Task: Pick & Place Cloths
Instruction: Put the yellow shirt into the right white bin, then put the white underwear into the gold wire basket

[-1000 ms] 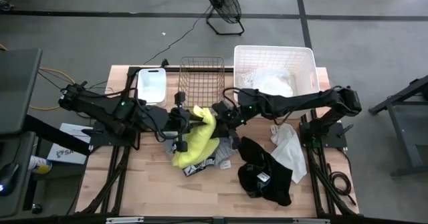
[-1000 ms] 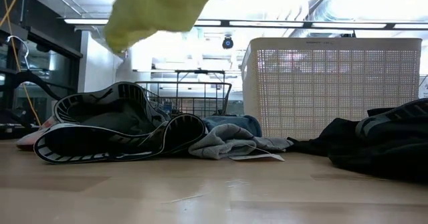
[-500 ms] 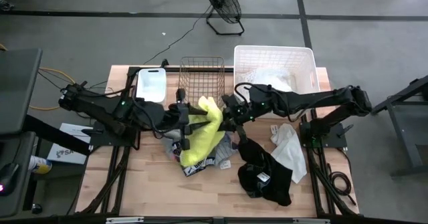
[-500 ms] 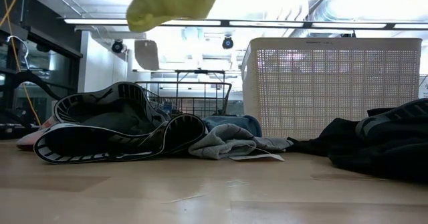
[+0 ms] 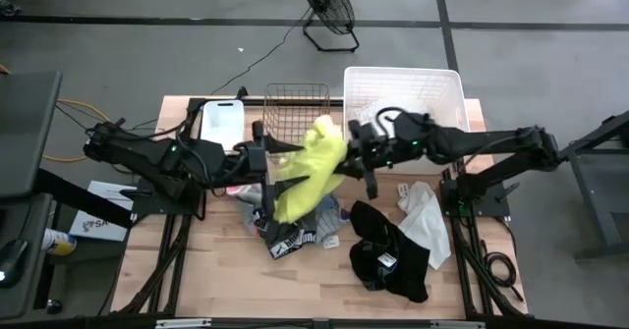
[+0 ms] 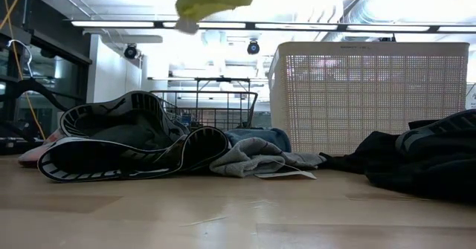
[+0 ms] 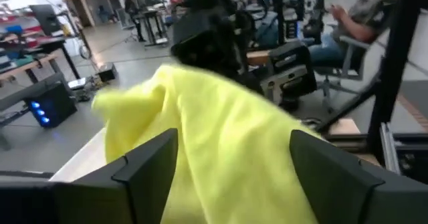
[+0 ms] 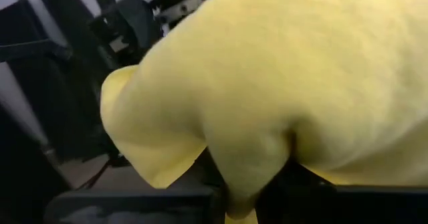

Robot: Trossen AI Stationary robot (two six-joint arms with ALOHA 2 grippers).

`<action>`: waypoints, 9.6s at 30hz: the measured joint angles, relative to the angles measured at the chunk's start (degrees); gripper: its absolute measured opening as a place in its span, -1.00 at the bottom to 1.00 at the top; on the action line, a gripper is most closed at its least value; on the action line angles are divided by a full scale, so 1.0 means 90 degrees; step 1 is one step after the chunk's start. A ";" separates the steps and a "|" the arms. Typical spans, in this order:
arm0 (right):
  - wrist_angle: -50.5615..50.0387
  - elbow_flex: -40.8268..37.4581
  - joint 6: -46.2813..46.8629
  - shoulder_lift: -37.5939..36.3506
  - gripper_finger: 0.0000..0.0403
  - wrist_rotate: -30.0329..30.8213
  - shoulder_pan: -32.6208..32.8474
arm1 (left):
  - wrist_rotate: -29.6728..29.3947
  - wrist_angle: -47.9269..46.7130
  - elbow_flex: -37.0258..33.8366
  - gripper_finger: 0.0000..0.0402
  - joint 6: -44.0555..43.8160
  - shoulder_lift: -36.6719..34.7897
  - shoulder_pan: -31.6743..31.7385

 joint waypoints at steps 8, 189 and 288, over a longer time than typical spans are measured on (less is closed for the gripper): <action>-0.0711 0.0000 -0.0606 -0.0924 -0.86 0.1456 0.0000 | -0.0330 -0.0079 0.0000 0.42 -0.0078 -0.0068 0.0002; -0.9912 -0.0032 0.8739 0.0159 0.02 0.1331 0.2482 | -0.0266 -0.1795 -0.4835 0.42 -0.3650 -0.4704 0.0002; -0.5314 -0.1008 0.7444 0.0310 -0.91 0.4639 0.2747 | -0.0087 -0.1427 -0.4835 0.42 -0.3630 -0.4702 0.0002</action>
